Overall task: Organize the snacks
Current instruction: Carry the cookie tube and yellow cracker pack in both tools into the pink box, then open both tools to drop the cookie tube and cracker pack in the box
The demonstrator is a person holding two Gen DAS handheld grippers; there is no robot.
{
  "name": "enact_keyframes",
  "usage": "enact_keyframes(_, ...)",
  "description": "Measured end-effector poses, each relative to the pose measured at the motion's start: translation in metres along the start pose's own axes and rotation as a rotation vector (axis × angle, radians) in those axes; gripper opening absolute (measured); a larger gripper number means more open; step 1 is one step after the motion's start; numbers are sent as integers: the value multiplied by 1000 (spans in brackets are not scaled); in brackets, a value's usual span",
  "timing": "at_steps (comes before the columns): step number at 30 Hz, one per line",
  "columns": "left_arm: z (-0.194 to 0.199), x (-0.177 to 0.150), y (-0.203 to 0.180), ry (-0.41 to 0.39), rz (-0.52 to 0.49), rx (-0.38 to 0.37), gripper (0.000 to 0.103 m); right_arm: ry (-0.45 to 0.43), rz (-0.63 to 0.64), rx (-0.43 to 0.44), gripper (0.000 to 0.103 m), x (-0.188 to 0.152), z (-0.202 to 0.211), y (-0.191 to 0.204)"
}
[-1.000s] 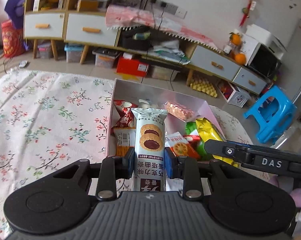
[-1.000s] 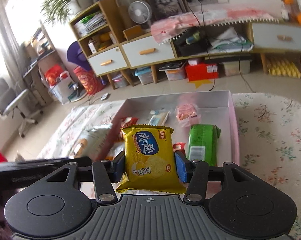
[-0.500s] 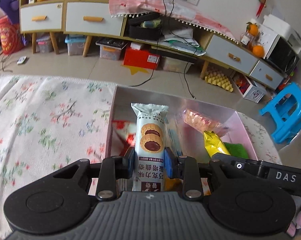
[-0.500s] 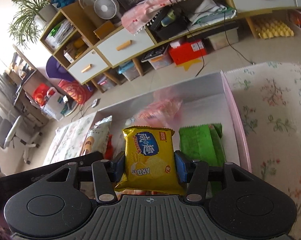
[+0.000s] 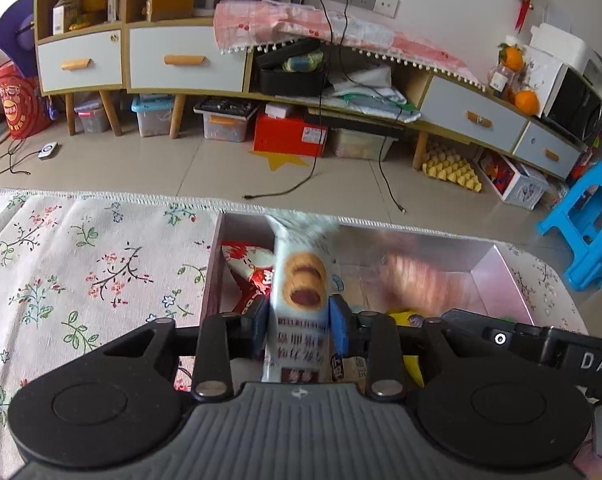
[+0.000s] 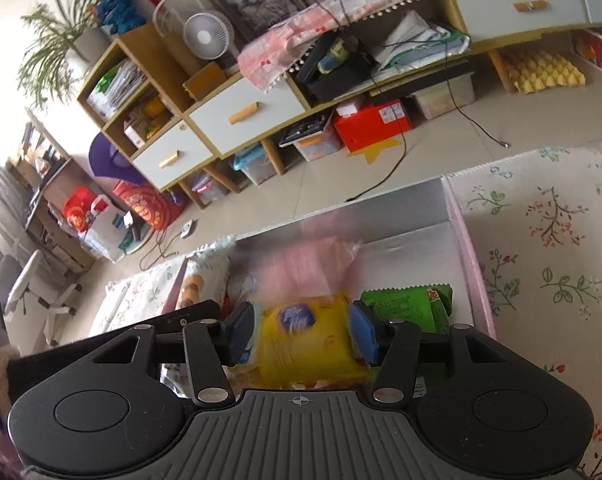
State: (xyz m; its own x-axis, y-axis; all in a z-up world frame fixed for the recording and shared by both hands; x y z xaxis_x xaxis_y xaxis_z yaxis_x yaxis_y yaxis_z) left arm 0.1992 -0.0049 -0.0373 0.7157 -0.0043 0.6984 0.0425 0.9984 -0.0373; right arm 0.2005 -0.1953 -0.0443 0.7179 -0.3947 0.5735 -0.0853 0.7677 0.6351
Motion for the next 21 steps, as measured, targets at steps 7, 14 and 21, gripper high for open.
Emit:
enact_keyframes(7, 5, 1, -5, -4, -35, 8, 49, -6, -23, 1, 63, 1, 9, -1)
enact_keyframes(14, 14, -5, -6, 19, -50, 16, 56, 11, -8, -11, 69, -3, 21, 10)
enact_keyframes(21, 32, -14, 1, 22, -50, 18, 70, 26, 12, -22, 74, -12, 42, 21)
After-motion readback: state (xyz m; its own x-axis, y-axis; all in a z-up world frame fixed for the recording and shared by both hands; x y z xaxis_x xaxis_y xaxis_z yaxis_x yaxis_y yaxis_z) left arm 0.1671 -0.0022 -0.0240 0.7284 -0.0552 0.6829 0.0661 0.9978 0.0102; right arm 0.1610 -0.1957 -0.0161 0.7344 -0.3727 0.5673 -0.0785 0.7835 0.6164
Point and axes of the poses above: each gripper's, at about its wrist camera, not at the fingertips, and z roughly against the way its jaws point, y to its left, x to its top, the point moved 2 cm from there along -z, roughly the way its jaws point, and after that the axes turned 10 degrees about x, right-handed, at the moved point
